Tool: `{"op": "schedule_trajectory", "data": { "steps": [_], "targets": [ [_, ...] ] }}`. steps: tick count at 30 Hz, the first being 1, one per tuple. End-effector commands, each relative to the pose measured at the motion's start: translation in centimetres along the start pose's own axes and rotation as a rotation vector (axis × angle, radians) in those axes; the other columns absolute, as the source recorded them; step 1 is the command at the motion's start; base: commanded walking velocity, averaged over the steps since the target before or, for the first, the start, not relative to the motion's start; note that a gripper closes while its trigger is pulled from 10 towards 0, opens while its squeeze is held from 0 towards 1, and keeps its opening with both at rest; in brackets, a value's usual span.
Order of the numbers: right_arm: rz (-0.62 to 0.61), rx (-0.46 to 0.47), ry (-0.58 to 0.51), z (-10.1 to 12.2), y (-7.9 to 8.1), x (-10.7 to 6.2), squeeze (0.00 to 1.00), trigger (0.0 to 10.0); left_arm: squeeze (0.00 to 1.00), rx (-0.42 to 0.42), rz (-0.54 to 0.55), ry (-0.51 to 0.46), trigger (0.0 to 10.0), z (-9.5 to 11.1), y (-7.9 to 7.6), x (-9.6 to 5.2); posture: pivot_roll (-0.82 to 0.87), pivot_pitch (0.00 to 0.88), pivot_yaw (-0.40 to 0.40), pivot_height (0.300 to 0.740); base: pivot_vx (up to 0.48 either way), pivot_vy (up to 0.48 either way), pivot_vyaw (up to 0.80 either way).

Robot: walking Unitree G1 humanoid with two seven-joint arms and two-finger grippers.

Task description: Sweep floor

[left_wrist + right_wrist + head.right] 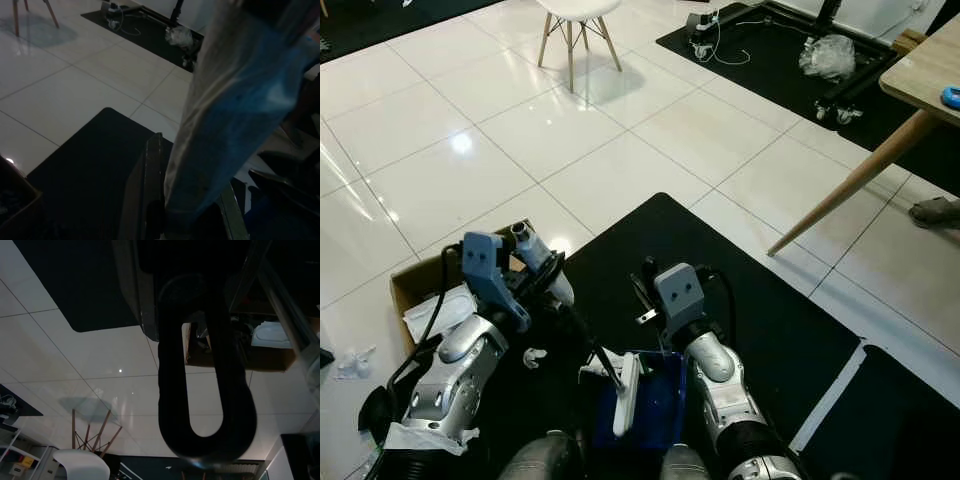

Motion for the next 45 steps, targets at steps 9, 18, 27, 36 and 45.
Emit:
{"op": "schedule_trajectory", "data": {
  "steps": [9, 18, 27, 36, 45],
  "targets": [
    [-0.001, 0.022, -0.014, 0.0, 0.3, 0.1, 0.0, 10.0, 0.0, 0.105, 0.0, -0.11, 10.0, 4.4, 0.7, 1.1, -0.04, 0.116, 0.038, 0.74, 0.0, 0.0, 0.0],
    [-0.001, 0.021, -0.014, -0.1, 0.3, 0.0, 0.0, 10.0, 0.0, 0.173, 0.035, -0.116, 10.0, 5.3, 1.6, 1.5, -0.05, 0.113, 0.04, 0.74, 0.0, 0.0, 0.0],
    [0.003, 0.019, -0.017, 0.0, 0.5, 0.1, 0.0, 10.0, 0.0, 0.28, 0.295, -0.058, 10.0, 3.4, 4.4, 2.3, -0.05, 0.114, 0.039, 0.74, 0.0, 0.0, 0.0],
    [0.005, 0.018, -0.014, 0.0, 0.5, 0.1, 0.0, 10.0, 0.0, 0.303, 0.396, 0.012, 10.0, 0.3, 4.8, 2.9, -0.07, 0.116, 0.037, 0.74, 0.0, 0.0, 0.0],
    [0.005, 0.015, -0.014, 0.0, 0.5, 0.0, 0.0, 10.0, 0.0, 0.31, 0.437, 0.085, 10.0, -2.8, 4.4, 2.8, -0.08, 0.122, 0.033, 0.74, 0.0, 0.0, 0.0]
  ]
}}
Point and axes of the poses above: a point about 5 cm out from each wrist's last joint towards the gripper, its own x axis pointing out of the wrist towards the gripper, its own z axis along the axis of the wrist's last joint, y = z × x, the point moved 3 cm from there along x, pointing out of the wrist towards the gripper, and after that the axes turned 14 degrees about x, right-handed, at the moved point
